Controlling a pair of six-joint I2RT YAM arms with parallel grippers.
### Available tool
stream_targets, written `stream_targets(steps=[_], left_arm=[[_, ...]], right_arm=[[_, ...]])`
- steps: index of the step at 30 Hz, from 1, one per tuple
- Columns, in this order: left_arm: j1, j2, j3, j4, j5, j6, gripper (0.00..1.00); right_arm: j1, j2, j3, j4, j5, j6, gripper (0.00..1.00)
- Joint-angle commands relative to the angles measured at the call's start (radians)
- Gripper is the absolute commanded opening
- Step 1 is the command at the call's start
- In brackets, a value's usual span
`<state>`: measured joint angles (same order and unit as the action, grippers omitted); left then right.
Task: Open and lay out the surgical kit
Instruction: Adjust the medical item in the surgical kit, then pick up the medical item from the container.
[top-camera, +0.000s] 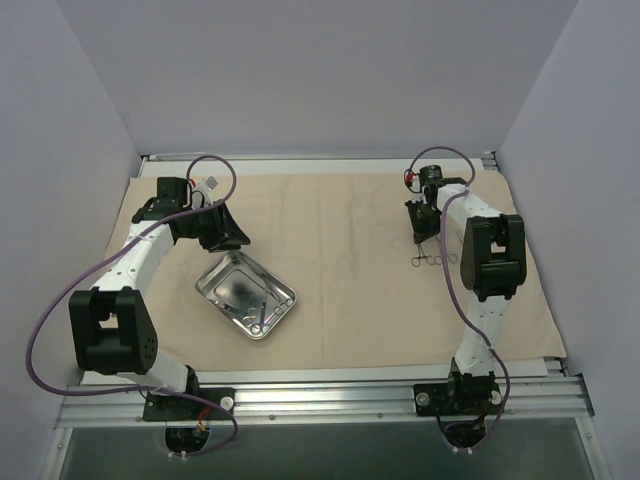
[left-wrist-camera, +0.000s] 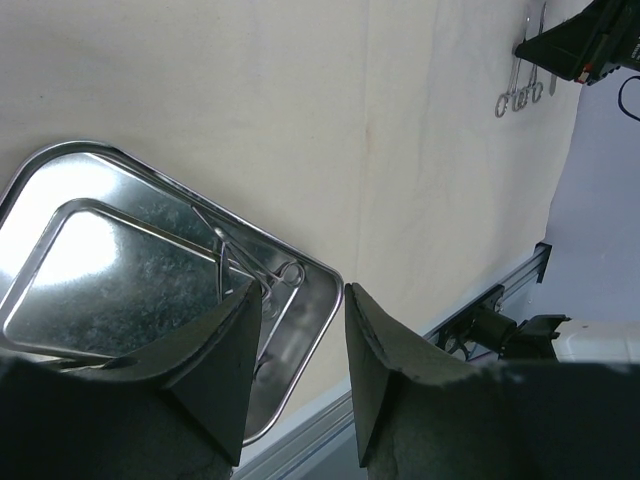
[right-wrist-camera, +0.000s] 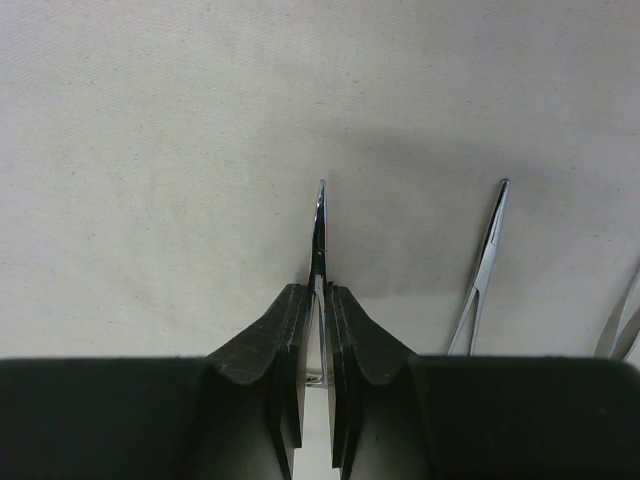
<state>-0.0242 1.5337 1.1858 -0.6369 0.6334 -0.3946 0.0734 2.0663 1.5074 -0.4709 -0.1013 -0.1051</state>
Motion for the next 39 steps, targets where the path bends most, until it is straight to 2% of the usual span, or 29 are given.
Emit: stream_targets(steps=[1, 10, 17, 23, 25, 27, 30, 31, 35, 39], left_arm=[[0.007, -0.010, 0.012, -0.004, 0.000, 0.026, 0.47], [0.007, 0.012, 0.014, 0.000, 0.012, 0.013, 0.48], [0.007, 0.023, 0.035, -0.075, -0.065, 0.017, 0.53], [0.006, 0.011, 0.041, -0.216, -0.211, -0.001, 0.53], [0.003, 0.005, 0.021, -0.269, -0.276, -0.045, 0.52], [-0.022, 0.032, -0.001, -0.309, -0.329, -0.082, 0.47], [-0.083, 0.013, -0.040, -0.308, -0.415, -0.276, 0.44], [-0.103, 0.006, -0.041, -0.316, -0.499, -0.315, 0.45], [-0.198, 0.009, 0.026, -0.423, -0.685, -0.470, 0.50], [-0.252, 0.017, -0.017, -0.428, -0.702, -0.614, 0.51]], right_arm=[[0.006, -0.031, 0.030, -0.029, -0.024, 0.018, 0.01], [0.019, -0.018, 0.034, -0.020, -0.034, 0.027, 0.03], [0.032, -0.031, 0.100, -0.051, -0.008, 0.036, 0.28], [0.163, -0.066, 0.281, -0.181, 0.098, 0.107, 0.41], [0.225, -0.093, 0.291, -0.178, 0.094, 0.171, 0.47], [0.275, -0.168, 0.240, -0.091, 0.028, 0.183, 0.51], [0.364, -0.259, 0.114, 0.007, -0.076, 0.238, 0.52], [0.403, -0.273, 0.071, 0.020, -0.104, 0.248, 0.52], [0.468, -0.343, -0.010, 0.089, -0.169, 0.286, 0.52], [0.499, -0.376, -0.015, 0.095, -0.199, 0.298, 0.52]])
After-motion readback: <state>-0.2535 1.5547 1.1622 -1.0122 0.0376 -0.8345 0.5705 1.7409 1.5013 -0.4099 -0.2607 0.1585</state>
